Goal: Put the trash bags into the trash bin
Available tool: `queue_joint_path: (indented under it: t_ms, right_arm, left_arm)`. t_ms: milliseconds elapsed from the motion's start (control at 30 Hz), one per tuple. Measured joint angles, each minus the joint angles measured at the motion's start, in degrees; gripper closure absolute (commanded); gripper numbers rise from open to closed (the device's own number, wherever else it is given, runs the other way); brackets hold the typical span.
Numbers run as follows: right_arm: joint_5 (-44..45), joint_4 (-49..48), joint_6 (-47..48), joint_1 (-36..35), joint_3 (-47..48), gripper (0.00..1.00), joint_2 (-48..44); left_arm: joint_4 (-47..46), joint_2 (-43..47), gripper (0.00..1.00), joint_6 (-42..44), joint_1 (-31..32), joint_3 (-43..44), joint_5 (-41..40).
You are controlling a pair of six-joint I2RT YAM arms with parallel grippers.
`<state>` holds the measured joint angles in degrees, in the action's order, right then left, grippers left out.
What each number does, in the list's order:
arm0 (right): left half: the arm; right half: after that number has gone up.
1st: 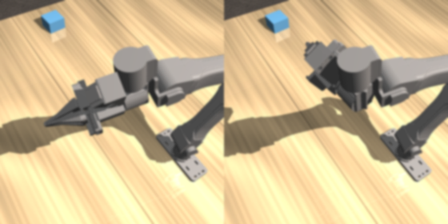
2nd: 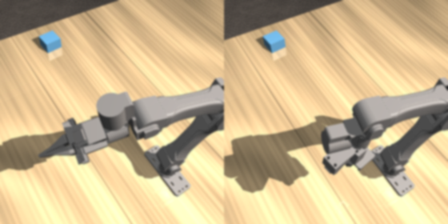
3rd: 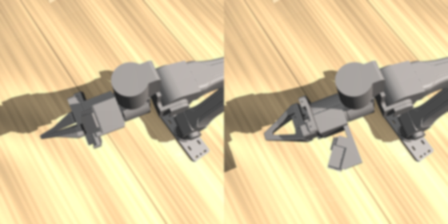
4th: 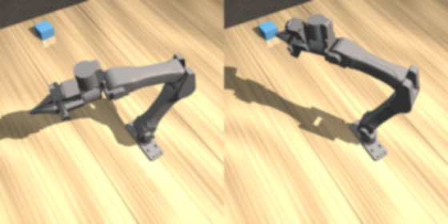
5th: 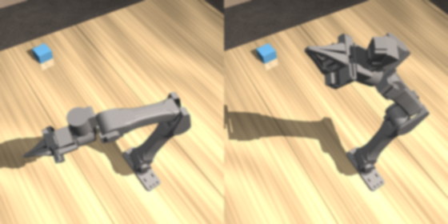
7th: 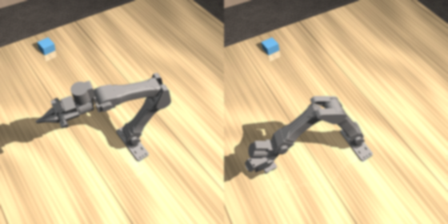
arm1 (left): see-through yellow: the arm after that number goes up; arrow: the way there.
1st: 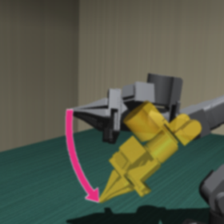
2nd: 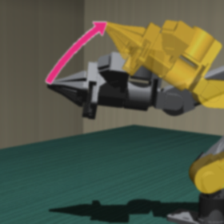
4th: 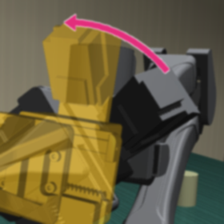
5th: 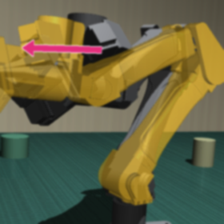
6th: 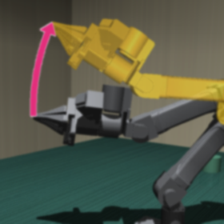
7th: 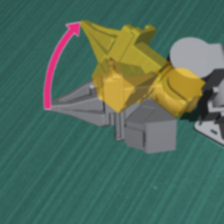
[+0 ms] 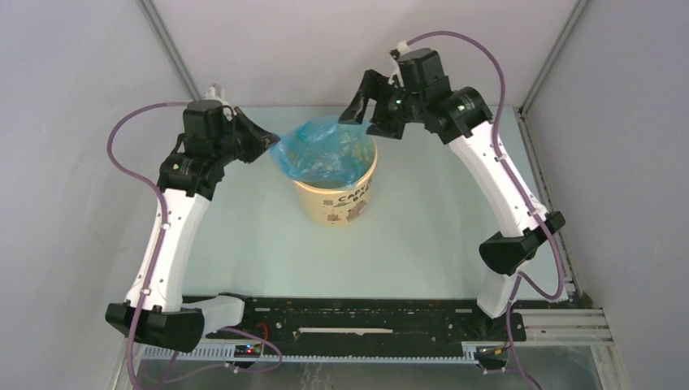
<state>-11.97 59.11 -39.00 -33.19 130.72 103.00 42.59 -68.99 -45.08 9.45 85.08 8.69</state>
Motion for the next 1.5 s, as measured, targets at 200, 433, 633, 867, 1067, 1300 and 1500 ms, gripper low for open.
queue_joint_path:
  t_ms: [200, 433, 633, 867, 1067, 1300, 1500]
  right_arm:
    - [2.5, -0.7, -4.2, -5.0, 6.0, 0.13, 7.0]
    - [5.6, -2.9, -3.9, -6.8, 3.1, 0.48, 12.1]
    - [9.5, -8.8, -2.6, -6.8, -6.5, 0.51, 13.0]
    - [17.7, -12.9, 3.8, -8.0, -6.4, 0.56, 19.4]
    - [18.7, -12.6, 6.4, -9.5, -6.4, 0.60, 25.0]
    - [12.5, -8.8, 7.5, -8.5, 1.9, 0.46, 24.4]
    - [7.2, -8.9, 7.7, -5.0, -0.1, 0.32, 13.9]
  left_arm:
    - [0.0, 1.2, 1.00, -0.1, 0.0, -1.2, 0.6]
    - [-0.3, 2.4, 1.00, -0.6, 0.0, -2.3, 1.0]
    - [-4.3, 2.1, 1.00, -3.1, 0.0, -6.6, 2.7]
    - [-6.9, -0.5, 1.00, -3.5, 0.0, -10.3, 3.6]
    - [-7.2, -0.9, 1.00, -3.0, 0.0, -13.4, 3.7]
    - [-3.6, -0.9, 1.00, 0.4, 0.1, -10.8, 1.5]
    - [-2.9, -0.2, 1.00, 1.6, 0.1, -7.2, 0.5]
